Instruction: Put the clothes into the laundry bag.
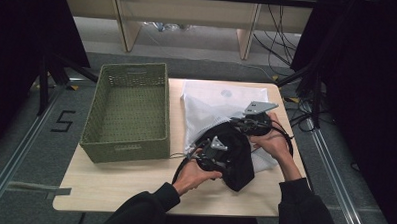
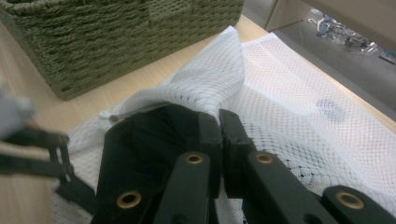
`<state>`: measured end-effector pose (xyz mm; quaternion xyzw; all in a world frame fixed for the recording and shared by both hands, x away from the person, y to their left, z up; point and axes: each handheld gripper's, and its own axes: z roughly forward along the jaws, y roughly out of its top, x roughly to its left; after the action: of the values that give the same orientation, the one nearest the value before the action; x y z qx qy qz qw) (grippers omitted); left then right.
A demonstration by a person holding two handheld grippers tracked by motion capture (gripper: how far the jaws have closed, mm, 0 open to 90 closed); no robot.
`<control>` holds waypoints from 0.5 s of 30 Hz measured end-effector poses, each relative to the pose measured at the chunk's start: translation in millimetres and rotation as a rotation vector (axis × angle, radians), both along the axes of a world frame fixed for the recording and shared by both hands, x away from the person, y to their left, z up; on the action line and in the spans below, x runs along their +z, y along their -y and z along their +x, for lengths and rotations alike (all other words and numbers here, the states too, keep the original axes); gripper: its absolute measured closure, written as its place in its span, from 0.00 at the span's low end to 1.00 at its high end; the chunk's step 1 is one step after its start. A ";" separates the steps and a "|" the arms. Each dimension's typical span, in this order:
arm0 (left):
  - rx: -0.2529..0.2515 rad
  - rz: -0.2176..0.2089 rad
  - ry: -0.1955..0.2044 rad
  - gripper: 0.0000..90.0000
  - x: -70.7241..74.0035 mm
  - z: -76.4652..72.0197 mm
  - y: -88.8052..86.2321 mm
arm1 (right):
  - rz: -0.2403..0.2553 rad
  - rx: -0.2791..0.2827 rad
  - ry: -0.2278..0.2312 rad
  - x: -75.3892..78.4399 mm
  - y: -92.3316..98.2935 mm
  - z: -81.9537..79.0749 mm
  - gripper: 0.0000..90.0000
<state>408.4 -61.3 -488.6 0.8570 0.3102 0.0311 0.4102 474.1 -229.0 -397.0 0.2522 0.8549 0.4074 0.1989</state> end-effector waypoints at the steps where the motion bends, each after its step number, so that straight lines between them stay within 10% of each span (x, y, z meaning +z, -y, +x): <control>1: 0.000 0.000 0.000 0.27 0.0 0.0 0.0 | 0.000 0.000 0.000 0.0 0.0 0.0 1.00; 5: -0.012 0.027 0.030 0.32 -13.9 8.3 20.3 | -0.009 -0.007 0.017 0.5 1.5 0.3 1.00; 8: -0.022 0.051 0.087 0.77 -15.3 14.3 21.6 | 0.000 -0.010 -0.006 0.0 0.4 -1.4 1.00; 9: 0.022 0.001 0.091 0.90 -10.2 21.2 16.8 | -0.001 0.001 -0.002 0.4 0.8 -0.4 1.00; 15: 0.117 0.005 0.180 0.96 23.3 39.5 -8.2 | 0.005 0.002 0.021 3.8 2.3 -0.9 1.00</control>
<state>447.9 -53.1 -465.3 0.8321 0.3214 0.1327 0.4321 473.2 -231.3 -393.2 0.2474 0.8520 0.4125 0.2068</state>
